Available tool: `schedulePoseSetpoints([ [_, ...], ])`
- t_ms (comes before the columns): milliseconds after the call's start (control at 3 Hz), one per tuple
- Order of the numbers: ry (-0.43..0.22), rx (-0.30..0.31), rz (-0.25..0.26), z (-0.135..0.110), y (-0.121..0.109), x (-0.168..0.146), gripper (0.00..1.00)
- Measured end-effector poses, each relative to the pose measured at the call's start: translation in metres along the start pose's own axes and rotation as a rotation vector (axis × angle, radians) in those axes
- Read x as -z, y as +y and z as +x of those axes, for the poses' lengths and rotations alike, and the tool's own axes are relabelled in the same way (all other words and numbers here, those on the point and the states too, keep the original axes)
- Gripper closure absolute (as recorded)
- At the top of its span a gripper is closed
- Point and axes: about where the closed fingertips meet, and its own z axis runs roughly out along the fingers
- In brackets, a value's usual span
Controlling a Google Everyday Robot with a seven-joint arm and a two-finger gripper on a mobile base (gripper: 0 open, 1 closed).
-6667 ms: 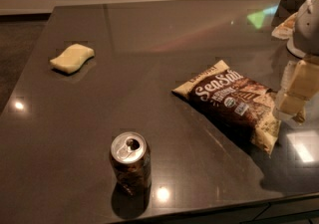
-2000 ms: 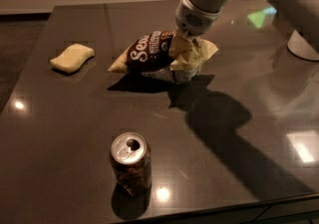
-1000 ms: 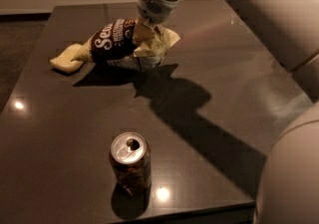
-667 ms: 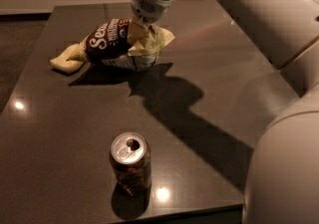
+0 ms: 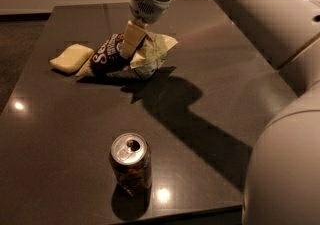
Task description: Move brown chip bag near sponge
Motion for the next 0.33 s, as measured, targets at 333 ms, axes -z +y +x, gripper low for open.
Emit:
schedulePoseSetpoints([
  [333, 0.000, 0.000, -0.001, -0.0002, 0.0001, -0.0006, 0.00],
])
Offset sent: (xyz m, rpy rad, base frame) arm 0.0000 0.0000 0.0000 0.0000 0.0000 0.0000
